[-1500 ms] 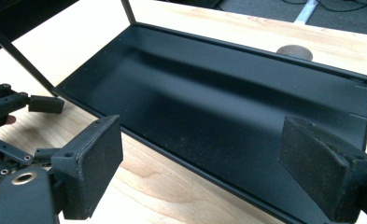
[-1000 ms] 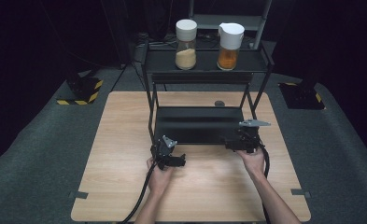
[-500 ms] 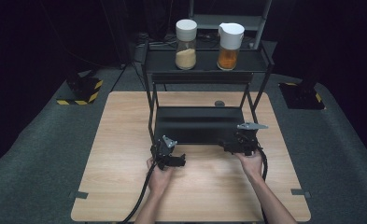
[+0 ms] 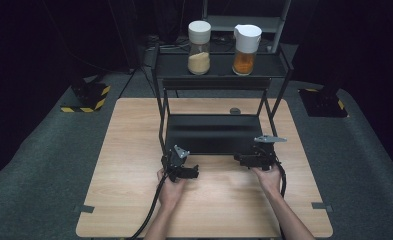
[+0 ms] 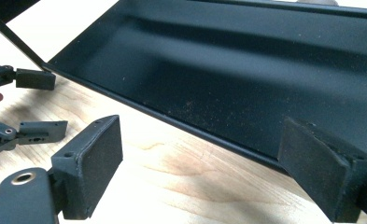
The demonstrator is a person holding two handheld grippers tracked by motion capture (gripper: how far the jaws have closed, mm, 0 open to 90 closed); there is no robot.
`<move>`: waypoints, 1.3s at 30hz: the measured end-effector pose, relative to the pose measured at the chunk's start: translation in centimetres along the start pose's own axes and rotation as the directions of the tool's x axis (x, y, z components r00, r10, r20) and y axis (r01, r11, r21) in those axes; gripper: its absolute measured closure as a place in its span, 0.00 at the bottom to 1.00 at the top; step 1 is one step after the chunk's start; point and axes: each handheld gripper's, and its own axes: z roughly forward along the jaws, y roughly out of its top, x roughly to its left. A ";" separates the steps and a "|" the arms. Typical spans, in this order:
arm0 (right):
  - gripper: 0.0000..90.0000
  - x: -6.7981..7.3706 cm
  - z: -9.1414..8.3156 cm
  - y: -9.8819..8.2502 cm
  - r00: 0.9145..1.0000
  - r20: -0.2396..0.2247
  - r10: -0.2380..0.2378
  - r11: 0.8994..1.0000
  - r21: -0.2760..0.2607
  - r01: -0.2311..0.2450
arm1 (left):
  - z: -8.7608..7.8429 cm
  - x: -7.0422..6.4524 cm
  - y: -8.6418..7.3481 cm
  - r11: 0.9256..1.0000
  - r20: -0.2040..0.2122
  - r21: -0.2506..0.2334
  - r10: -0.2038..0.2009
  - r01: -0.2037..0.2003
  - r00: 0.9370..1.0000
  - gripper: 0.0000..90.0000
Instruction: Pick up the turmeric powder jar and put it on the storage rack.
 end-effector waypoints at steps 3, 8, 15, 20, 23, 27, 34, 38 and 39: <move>0.15 -0.1 0.0 -0.2 1.000 0.000 0.000 1.000 0.000 0.000 | 0.0 0.0 0.0 1.000 0.000 -0.002 -0.002 0.002 1.000 0.05; 0.15 0.0 0.1 -0.5 1.000 0.007 -0.003 1.000 0.002 0.003 | 0.0 0.0 0.0 1.000 0.000 -0.001 -0.001 0.001 1.000 0.05; 0.14 0.0 0.5 -1.0 1.000 0.018 -0.008 1.000 0.014 0.008 | 0.0 0.0 0.0 1.000 0.001 -0.002 -0.005 0.005 1.000 0.05; 0.14 0.0 0.7 -1.3 1.000 0.027 -0.011 1.000 0.019 0.010 | 0.0 0.0 -0.1 1.000 0.001 -0.004 -0.007 0.007 1.000 0.05; 0.15 0.0 0.7 -1.4 0.999 0.030 -0.011 1.000 0.022 0.011 | 0.0 0.0 0.0 1.000 0.001 -0.002 -0.005 0.005 1.000 0.05; 0.15 0.1 0.9 -1.6 0.999 0.034 -0.014 1.000 0.025 0.013 | 0.0 0.0 0.0 1.000 0.000 -0.003 -0.007 0.007 1.000 0.05; 0.15 0.0 1.2 -2.2 0.999 0.036 -0.007 0.999 0.033 0.006 | 0.0 0.0 0.0 1.000 0.000 -0.003 -0.007 0.007 1.000 0.05; 0.14 0.6 1.3 -2.3 0.998 0.053 -0.042 0.998 0.044 0.040 | 0.0 0.0 0.0 1.000 0.001 -0.003 -0.007 0.007 1.000 0.05; 0.14 0.6 1.4 -2.4 0.998 0.053 -0.044 0.998 0.044 0.042 | 0.0 0.0 0.0 1.000 0.001 -0.003 -0.007 0.007 1.000 0.05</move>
